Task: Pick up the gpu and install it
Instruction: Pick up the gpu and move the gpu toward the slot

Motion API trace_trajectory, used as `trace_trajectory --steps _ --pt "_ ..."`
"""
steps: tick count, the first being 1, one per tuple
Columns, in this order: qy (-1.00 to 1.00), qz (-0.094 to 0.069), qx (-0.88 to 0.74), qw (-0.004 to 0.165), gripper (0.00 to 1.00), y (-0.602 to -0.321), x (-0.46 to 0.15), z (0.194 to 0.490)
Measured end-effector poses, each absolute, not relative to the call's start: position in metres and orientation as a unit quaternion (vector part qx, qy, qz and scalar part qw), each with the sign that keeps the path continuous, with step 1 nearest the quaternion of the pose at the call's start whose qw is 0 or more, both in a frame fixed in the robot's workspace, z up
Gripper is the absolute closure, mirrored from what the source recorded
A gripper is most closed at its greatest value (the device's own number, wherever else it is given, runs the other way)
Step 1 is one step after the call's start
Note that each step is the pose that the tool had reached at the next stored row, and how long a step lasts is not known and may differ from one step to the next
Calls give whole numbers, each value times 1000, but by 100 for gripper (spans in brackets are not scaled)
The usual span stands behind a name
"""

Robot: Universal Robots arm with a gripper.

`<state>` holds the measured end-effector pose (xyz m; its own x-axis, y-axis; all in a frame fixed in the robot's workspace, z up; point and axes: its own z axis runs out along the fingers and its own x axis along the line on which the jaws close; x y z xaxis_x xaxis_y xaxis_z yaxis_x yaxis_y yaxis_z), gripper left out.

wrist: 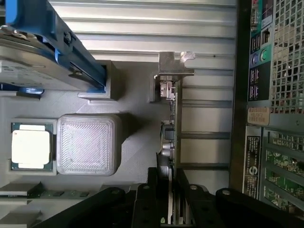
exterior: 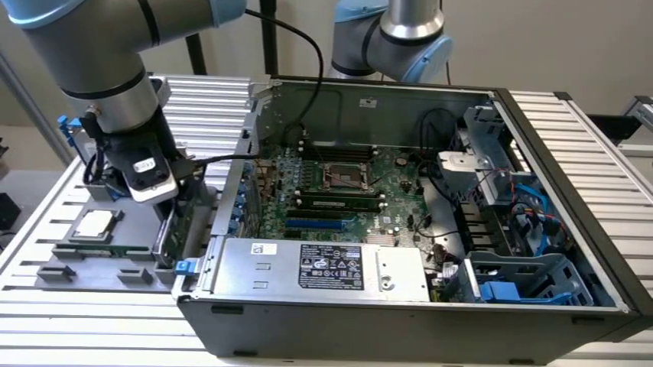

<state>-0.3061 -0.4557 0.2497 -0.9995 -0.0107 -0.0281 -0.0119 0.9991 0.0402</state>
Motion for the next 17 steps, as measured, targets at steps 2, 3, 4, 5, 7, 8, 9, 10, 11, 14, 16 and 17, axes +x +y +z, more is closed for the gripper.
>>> trace_trajectory --steps 2,3,4,5,7,8,9,10,11,14,16,17 --pt "1000 20 -6 13 100 -456 -306 259" --pt "1000 20 -6 13 100 -456 -306 263" --pt "1000 20 -6 13 100 -456 -306 268" --pt "1000 20 -6 13 100 -456 -306 273" --pt "1000 20 -6 12 100 -456 -306 281" --pt "1000 20 -6 12 100 -456 -306 286" --pt "1000 20 -6 12 100 -456 -306 291" --pt "1000 20 -6 12 100 -456 -306 295" --pt "1000 20 -6 12 100 -456 -305 300" --pt "1000 20 -6 12 100 -456 -304 314" --pt "1000 20 -6 12 100 -456 -303 322" --pt "1000 20 -6 12 100 -456 -302 327"
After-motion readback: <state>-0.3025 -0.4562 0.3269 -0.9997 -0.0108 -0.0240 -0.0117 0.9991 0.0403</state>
